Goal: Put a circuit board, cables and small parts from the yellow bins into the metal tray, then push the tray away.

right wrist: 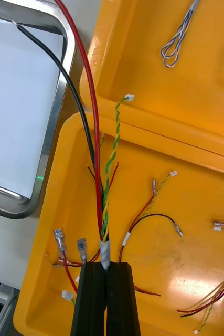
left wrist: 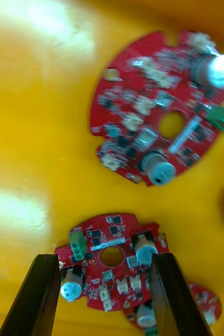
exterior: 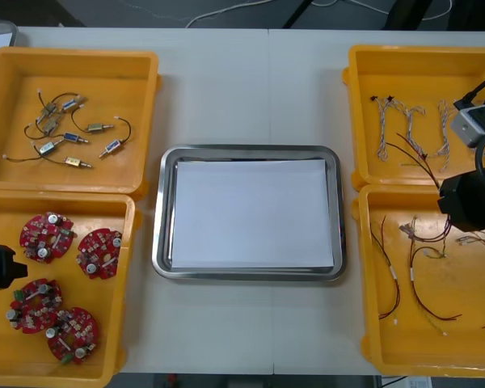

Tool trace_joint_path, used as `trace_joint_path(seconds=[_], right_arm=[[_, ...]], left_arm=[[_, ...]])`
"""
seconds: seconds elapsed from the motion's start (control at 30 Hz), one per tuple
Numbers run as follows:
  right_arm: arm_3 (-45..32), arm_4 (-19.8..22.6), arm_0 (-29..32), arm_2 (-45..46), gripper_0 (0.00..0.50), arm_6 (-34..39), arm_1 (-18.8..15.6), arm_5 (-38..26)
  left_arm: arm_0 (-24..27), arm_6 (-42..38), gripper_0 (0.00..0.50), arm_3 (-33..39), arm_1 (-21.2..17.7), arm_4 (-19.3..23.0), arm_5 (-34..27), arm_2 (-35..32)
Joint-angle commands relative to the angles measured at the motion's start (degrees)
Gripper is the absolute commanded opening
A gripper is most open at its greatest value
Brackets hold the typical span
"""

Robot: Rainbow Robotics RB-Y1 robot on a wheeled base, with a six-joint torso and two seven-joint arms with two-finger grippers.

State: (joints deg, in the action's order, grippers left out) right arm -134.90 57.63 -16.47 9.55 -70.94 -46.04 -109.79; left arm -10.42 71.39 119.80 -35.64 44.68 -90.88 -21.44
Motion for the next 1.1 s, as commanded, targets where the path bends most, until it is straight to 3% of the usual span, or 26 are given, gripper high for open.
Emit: trace_joint_path(seconds=[0.03, 0.77, 1.1], right_arm=[[-1.6, -0.4, -1.4, -0.8, 0.0, 0.7, 0.5, -0.2], [-1.6, -0.4, -1.4, -0.8, 0.0, 0.7, 0.5, -0.2], [-1.6, -0.4, -1.4, -0.8, 0.0, 0.7, 0.5, -0.2]], left_arm=[[0.6, -0.3, 0.5, -1.7, -1.3, -0.5, 1.5, -0.4], [-4.7, -2.6, 0.5, -3.2, -0.6, -2.7, 5.2, 0.4], [-5.0, -2.6, 0.5, -3.1, 2.2, -4.8, 5.1, 1.3]])
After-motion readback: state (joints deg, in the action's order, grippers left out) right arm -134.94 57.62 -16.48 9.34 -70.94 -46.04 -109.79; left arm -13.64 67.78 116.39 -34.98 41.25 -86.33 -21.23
